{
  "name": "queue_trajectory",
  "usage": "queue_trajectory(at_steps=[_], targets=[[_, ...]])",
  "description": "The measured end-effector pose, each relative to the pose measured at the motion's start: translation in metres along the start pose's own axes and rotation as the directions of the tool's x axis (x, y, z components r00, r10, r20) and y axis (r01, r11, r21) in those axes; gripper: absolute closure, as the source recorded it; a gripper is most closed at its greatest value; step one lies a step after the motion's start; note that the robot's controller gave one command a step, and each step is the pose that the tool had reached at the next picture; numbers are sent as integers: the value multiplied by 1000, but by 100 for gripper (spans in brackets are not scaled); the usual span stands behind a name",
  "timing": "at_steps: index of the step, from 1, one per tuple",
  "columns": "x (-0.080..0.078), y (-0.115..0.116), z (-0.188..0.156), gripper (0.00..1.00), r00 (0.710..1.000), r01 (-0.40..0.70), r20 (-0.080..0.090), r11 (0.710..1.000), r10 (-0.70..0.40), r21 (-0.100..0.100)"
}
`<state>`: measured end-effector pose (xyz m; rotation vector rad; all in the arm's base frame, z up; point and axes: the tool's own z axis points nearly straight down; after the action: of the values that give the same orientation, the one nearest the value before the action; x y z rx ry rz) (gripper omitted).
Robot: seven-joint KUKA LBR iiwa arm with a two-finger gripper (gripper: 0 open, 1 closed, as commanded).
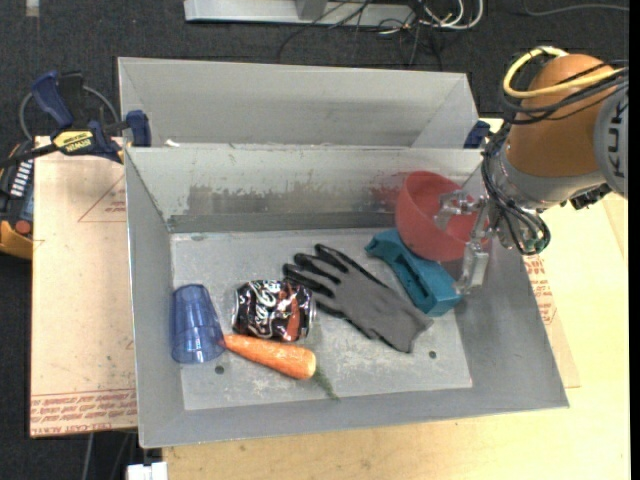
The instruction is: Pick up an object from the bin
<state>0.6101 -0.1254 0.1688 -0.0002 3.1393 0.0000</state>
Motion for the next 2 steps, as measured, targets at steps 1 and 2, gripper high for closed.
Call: queue_trajectory(at_steps=[1, 2], targets=[[-38, -23, 86, 0, 994, -109, -28, 994, 109, -2], [-36, -29, 94, 0, 989, -146, -25, 989, 146, 2]])
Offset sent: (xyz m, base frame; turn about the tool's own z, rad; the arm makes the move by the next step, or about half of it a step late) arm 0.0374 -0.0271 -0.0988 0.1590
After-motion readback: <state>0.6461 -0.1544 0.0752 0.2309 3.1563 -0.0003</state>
